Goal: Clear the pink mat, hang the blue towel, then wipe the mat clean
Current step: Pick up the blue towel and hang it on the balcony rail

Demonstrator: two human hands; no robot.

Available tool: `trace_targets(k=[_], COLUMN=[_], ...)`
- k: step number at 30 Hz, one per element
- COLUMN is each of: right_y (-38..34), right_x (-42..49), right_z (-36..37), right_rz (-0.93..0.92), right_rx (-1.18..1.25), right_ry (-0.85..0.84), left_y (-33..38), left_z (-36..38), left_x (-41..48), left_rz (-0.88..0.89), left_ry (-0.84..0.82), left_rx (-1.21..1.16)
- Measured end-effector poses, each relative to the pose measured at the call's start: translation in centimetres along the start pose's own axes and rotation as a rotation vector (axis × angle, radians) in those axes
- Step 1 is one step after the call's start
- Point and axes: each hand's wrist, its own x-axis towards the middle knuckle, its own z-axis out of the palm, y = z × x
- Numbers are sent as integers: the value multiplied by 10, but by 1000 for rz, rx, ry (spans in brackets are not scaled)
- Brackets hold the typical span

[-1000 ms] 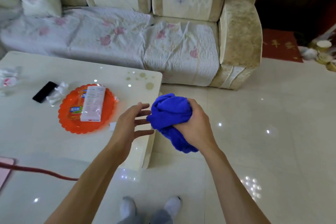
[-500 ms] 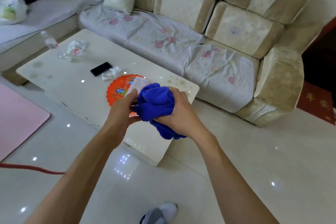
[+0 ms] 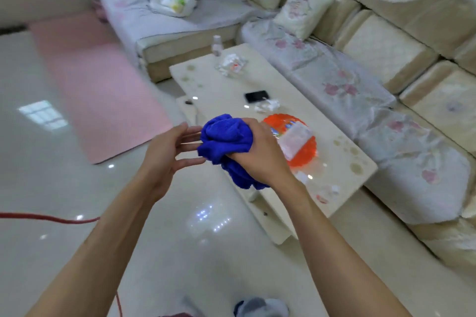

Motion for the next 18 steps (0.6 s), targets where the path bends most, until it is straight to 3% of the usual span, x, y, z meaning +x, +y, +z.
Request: trace_targets(k=[8, 15, 18], right_y=[-119, -186, -219], right_x=[39, 109, 151], right_z=[109, 181, 207], right_rz=[-193, -365, -445], right_rx=[-40, -51, -45], right_ry=[-168, -334, -409], left_y=[36, 53, 62], left_z=[-145, -228, -260], left_x=[-7, 14, 35], left_rz=[72, 105, 90], left_ry=[249, 473, 648], left_rx=[-66, -14, 18])
